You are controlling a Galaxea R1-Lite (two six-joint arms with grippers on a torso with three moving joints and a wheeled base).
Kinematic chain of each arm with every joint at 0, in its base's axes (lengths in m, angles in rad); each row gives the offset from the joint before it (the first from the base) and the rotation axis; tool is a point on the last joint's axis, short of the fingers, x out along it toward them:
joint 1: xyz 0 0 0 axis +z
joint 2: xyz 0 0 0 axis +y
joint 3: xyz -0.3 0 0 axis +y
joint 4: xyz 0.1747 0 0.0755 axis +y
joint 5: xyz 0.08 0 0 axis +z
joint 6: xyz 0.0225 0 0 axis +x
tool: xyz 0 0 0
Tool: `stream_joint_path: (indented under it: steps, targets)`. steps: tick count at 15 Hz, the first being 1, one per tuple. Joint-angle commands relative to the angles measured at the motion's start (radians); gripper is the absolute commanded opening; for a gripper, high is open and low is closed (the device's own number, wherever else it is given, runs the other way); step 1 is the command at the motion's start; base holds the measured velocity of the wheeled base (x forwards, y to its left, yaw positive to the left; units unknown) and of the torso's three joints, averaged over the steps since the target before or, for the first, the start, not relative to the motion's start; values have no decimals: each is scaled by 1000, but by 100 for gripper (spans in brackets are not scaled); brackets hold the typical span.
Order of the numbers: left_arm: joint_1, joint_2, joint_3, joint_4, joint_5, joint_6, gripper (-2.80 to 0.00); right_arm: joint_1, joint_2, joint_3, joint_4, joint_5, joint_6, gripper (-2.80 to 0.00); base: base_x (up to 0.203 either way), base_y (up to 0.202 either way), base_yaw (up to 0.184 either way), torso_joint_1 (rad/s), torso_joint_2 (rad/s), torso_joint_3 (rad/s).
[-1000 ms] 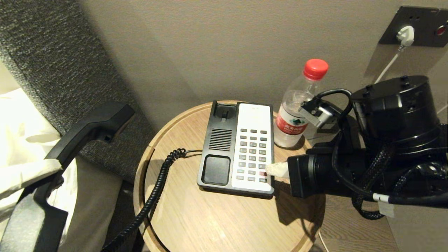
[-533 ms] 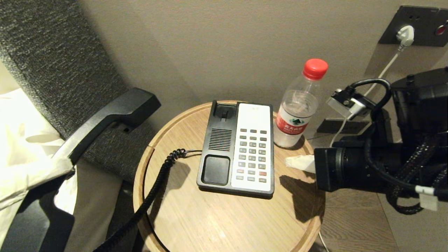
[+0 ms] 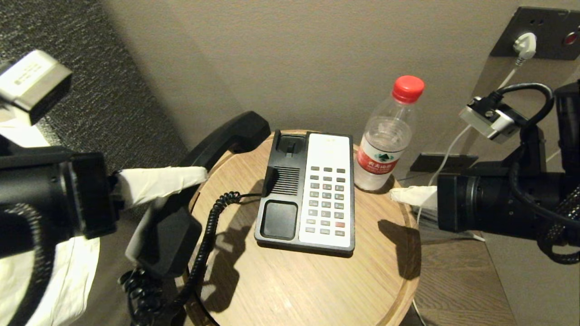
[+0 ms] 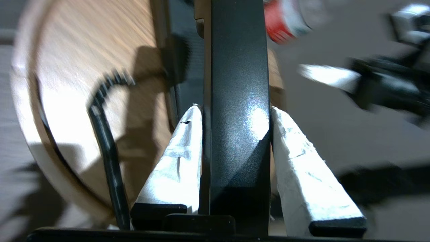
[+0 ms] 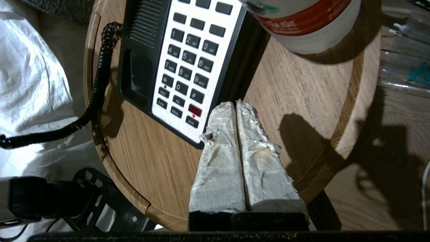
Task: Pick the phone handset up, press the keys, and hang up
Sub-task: Put the handset back
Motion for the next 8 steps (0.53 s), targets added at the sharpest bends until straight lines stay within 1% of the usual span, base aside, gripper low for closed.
stream_joint_path:
  steps: [1,3,4,5,6,7,8]
  targets:
    - [-26,145,-68,-8,84,5,-280,-13,-10,2,0,-2,4,-280,0,0,0,0,0,0]
    - [-45,218,-133,-13,196,11,-280,-23,-12,2,0,-2,5,-280,0,0,0,0,0,0]
    - [-52,249,-165,-14,242,16,-280,-23,-14,2,0,-2,5,-280,0,0,0,0,0,0]
    - [-56,268,-183,-13,276,21,-280,-23,-17,2,0,0,8,-280,0,0,0,0,0,0]
    - [-60,273,-189,-13,289,24,-280,-24,-19,2,1,0,9,-280,0,0,0,0,0,0]
    - [-82,297,-220,-13,331,26,-280,-26,-23,2,5,0,10,-280,0,0,0,0,0,0]
    - [-114,318,-248,-13,351,27,-280,-31,-23,2,6,0,10,-280,0,0,0,0,0,0]
